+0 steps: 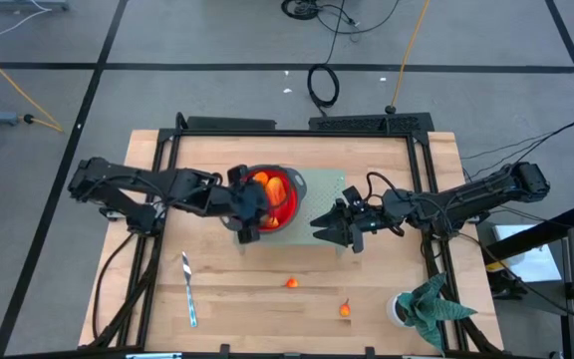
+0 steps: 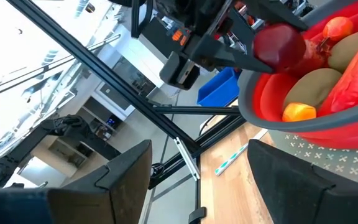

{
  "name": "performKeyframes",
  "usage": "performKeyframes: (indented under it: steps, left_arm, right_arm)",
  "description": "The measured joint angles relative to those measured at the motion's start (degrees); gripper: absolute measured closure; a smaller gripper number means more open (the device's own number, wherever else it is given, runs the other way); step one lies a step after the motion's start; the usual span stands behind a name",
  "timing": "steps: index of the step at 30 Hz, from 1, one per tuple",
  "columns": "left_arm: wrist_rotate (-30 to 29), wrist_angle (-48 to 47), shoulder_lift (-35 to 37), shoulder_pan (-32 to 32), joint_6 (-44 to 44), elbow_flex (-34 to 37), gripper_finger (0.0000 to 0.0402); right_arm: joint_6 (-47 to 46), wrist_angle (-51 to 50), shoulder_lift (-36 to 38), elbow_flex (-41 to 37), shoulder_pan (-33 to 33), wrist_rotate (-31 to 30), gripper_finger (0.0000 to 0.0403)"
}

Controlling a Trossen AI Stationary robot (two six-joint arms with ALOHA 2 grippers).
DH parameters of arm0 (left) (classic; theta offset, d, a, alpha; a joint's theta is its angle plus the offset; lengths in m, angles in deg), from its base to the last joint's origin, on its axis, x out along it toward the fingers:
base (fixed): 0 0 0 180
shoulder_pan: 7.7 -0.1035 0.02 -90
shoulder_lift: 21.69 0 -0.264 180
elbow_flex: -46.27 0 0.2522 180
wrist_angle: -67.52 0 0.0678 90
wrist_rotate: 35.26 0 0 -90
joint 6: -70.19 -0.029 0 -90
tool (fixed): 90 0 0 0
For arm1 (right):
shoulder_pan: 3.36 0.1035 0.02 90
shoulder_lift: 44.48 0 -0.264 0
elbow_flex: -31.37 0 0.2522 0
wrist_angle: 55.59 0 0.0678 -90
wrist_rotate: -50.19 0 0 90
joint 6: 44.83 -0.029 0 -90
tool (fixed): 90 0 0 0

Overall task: Pick & Place Fruit
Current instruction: Put the pomegranate fruit into the strainer

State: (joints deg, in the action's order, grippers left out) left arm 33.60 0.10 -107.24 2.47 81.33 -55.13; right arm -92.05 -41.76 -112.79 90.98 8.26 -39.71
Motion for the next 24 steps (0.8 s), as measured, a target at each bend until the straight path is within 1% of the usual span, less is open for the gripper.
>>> performKeyframes:
  steps: [13, 24]
  left_arm:
    - [1.8, -4.2, -3.1, -2.9, -0.3, 0.2, 0.0211]
    - [1.7, -3.5, -3.8, -3.2, -0.3, 0.2, 0.0210]
  right_arm:
    - [0.1, 0.0, 0.0, 0.0, 0.0, 0.0, 0.0148]
    - [0.1, 0.0, 0.0, 0.0, 0.0, 0.0, 0.0146]
